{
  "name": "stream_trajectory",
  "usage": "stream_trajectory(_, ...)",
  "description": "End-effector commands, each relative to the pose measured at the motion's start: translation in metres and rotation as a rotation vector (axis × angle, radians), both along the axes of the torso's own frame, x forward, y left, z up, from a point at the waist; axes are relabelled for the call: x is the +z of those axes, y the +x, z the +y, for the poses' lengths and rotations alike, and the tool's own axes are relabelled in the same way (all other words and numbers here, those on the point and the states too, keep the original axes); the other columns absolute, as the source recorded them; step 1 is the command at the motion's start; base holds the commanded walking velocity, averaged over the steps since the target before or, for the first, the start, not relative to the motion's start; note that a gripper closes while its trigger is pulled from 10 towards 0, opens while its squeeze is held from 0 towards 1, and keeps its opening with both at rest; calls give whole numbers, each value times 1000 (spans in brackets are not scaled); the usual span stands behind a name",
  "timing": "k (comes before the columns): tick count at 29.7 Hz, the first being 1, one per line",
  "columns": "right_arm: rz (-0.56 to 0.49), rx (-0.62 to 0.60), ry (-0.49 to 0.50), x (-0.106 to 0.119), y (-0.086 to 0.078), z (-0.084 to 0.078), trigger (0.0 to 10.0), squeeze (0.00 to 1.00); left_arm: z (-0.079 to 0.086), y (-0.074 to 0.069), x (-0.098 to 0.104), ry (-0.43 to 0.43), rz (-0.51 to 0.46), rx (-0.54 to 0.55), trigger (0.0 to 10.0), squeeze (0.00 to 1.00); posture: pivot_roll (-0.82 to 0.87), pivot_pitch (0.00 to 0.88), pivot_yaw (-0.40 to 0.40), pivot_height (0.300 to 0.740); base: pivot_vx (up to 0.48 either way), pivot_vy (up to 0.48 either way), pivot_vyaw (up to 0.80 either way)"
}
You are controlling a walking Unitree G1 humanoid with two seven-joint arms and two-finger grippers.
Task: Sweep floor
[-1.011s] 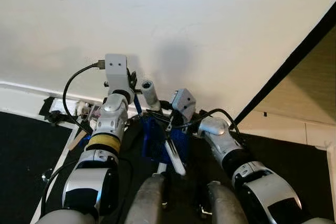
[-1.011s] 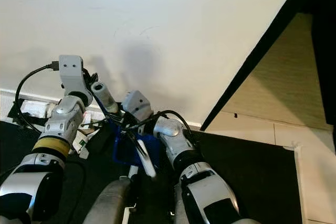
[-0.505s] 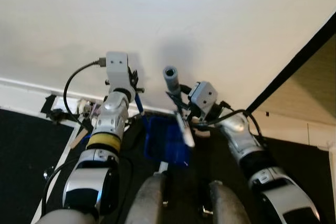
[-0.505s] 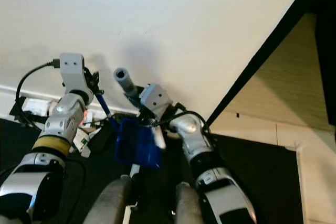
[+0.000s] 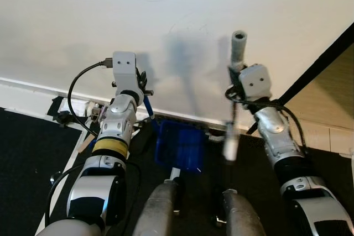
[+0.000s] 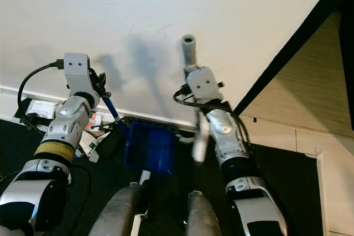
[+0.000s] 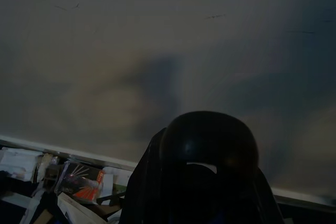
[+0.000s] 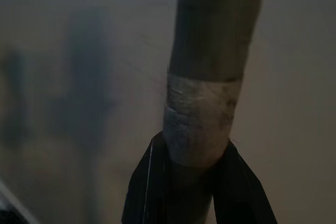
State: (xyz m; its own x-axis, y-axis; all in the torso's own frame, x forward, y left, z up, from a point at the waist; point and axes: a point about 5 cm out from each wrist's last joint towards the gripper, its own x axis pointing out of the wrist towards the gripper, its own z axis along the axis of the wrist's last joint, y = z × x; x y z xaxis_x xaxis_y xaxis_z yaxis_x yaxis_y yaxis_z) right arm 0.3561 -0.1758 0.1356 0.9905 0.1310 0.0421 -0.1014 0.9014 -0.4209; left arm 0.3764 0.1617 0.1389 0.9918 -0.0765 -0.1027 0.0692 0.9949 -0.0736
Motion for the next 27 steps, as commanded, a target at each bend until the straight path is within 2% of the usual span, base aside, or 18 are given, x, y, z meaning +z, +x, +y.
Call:
stream_trajectory(1,-2,-40,-14,0,-3,-6,10000,0,-7,-7,-21,-39,84,-26,10000,0,78,301,54,740,0,0,0)
stream_trajectory(5,-13,-44,19,2,-7,-8,10000,0,-7,-7,-21,-39,85,-25,10000,0,73,299,52,740,0,0,0)
stream_trajectory(9,-11,-11,-8,-4,-9,-4,10000,0,-9,-8,-22,-40,87,-30,10000,0,75,305,59,740,0,0,0)
stream_trajectory(13,24,82,-12,-16,-11,8,10000,0,-12,-8,-21,-43,91,-37,10000,0,84,323,68,740,0,0,0)
stream_trajectory(16,100,160,60,-30,-11,24,10000,0,-12,-6,-17,-20,105,14,10000,0,98,334,76,740,0,0,0)
stream_trajectory(22,151,186,90,-41,-13,34,10000,0,-14,-3,-11,-18,102,54,10000,0,111,336,83,740,0,0,0)
stream_trajectory(24,207,229,168,-53,-15,46,10000,0,-20,-3,-4,-29,85,43,10000,0,129,332,86,740,0,0,0)
stream_trajectory(27,224,255,185,-56,-15,50,10000,0,-22,-4,-4,-32,84,40,10000,0,131,332,86,740,0,0,0)
